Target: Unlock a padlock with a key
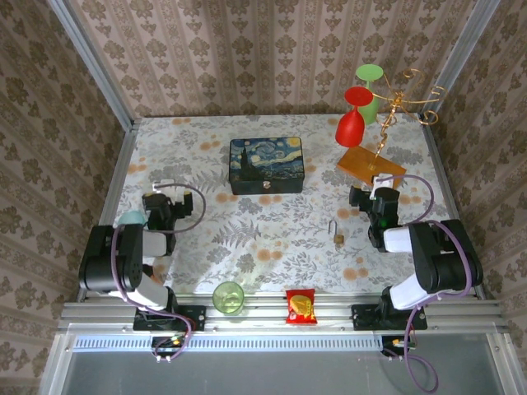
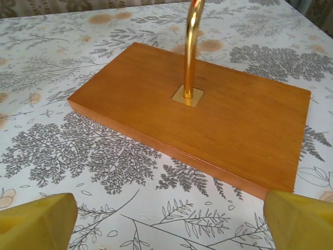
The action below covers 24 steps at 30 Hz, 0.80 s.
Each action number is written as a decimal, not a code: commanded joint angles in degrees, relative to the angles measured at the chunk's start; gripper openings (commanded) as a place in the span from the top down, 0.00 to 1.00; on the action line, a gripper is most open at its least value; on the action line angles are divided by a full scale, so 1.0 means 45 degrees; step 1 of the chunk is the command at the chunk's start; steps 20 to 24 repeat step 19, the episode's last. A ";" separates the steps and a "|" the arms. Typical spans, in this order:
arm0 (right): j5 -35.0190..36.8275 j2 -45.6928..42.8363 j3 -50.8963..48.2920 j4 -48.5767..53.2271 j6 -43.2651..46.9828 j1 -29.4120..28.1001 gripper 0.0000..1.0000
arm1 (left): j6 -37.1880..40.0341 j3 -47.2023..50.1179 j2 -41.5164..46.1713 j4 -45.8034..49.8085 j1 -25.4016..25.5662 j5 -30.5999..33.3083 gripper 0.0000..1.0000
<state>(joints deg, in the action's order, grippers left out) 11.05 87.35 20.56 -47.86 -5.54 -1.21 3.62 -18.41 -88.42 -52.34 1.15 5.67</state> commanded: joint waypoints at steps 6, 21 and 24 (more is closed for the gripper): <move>-0.0391 0.0031 0.0413 -0.0554 0.0441 -0.0024 0.00 | -0.0019 -0.0985 -0.0104 0.0279 -0.0140 -0.1398 0.00; -0.0722 0.0047 0.0558 -0.0308 0.0645 -0.0102 0.00 | -0.0062 -0.0835 -0.0189 -0.0190 0.0133 -0.0060 0.00; -0.0722 0.0047 0.0558 -0.0308 0.0645 -0.0102 0.00 | -0.0062 -0.0835 -0.0189 -0.0190 0.0133 -0.0060 0.00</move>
